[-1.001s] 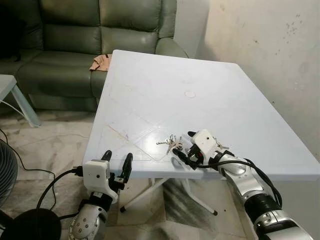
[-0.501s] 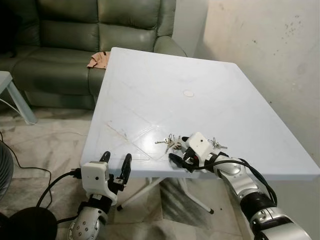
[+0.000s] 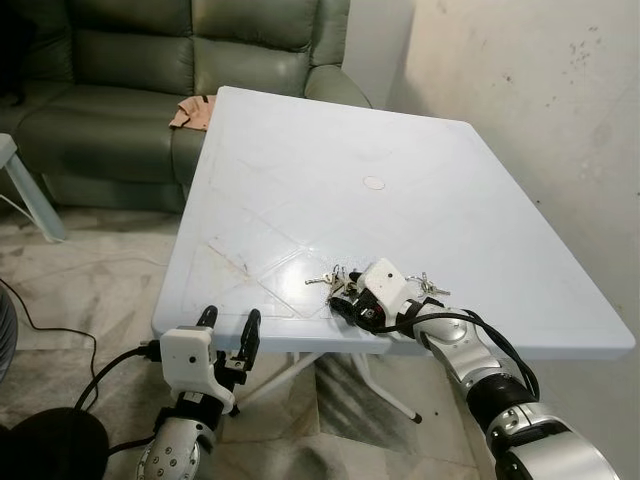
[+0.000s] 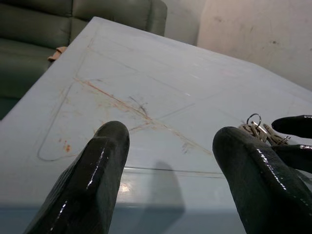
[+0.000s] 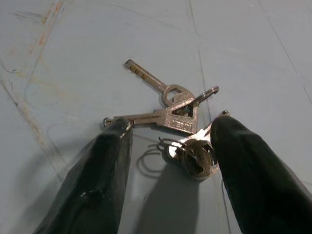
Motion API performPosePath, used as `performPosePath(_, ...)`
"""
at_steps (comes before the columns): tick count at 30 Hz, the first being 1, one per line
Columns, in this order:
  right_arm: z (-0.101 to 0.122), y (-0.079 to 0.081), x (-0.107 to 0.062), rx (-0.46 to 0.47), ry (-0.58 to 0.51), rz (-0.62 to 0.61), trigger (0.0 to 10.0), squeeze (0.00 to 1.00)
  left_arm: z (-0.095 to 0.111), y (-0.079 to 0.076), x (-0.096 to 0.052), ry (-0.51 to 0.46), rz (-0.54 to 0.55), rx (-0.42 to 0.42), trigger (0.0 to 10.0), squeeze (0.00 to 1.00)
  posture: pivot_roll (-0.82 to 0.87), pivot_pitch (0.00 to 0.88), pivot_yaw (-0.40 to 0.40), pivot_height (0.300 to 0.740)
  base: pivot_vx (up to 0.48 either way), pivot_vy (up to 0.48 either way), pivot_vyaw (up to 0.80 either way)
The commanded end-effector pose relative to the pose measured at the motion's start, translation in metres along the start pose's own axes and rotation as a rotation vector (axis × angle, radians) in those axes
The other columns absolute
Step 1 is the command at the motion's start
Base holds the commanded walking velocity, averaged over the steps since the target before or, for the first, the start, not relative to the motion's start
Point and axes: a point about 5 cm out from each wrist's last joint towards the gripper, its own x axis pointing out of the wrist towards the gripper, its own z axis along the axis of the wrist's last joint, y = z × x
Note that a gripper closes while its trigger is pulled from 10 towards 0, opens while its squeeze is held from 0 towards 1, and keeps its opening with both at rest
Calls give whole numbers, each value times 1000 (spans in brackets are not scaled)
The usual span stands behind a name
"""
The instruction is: Hang keys on a hook
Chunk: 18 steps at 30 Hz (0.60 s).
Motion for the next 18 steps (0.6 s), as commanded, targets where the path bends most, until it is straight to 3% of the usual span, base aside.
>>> performPosePath(1, 2, -6, 0, -14, 13, -12, 0, 0, 1, -3, -1, 4, -2, -2, 10000, 0, 46, 52, -169, 732, 0, 0, 0)
performPosePath(11, -1, -10, -3, -21, 25, -22, 0, 0, 1, -3, -2, 5, 1, -4, 10000, 0, 42, 50, -166, 732, 0, 0, 0)
performPosePath(13, -2, -11, -4, -18, 28, -28, 549, 0, 1, -4, -2, 5, 0, -4, 10000, 0, 41, 51, -166, 732, 0, 0, 0)
performPosePath(14, -2, -12, -5, -18, 25, -35, 2863, 0, 1, -3, -1, 5, -2, -5, 10000, 0, 40, 52, -163, 732, 0, 0, 0)
performPosePath(15, -2, -12, -5, -20, 24, -38, 2863, 0, 1, -3, -1, 6, -2, -5, 10000, 0, 40, 52, -163, 732, 0, 0, 0)
performPosePath(16, -3, -12, -5, -21, 24, -35, 4118, 0, 1, -3, -1, 6, -2, -4, 10000, 0, 40, 52, -163, 732, 0, 0, 0)
performPosePath(17, -1, -12, -6, -33, 8, -21, 9333, 0, 1, -3, -1, 6, -2, -4, 10000, 0, 39, 52, -163, 732, 0, 0, 0)
performPosePath(18, -2, -12, -7, -40, 12, -17, 10000, 0, 1, -3, -1, 6, -2, -4, 10000, 0, 37, 52, -162, 732, 0, 0, 0)
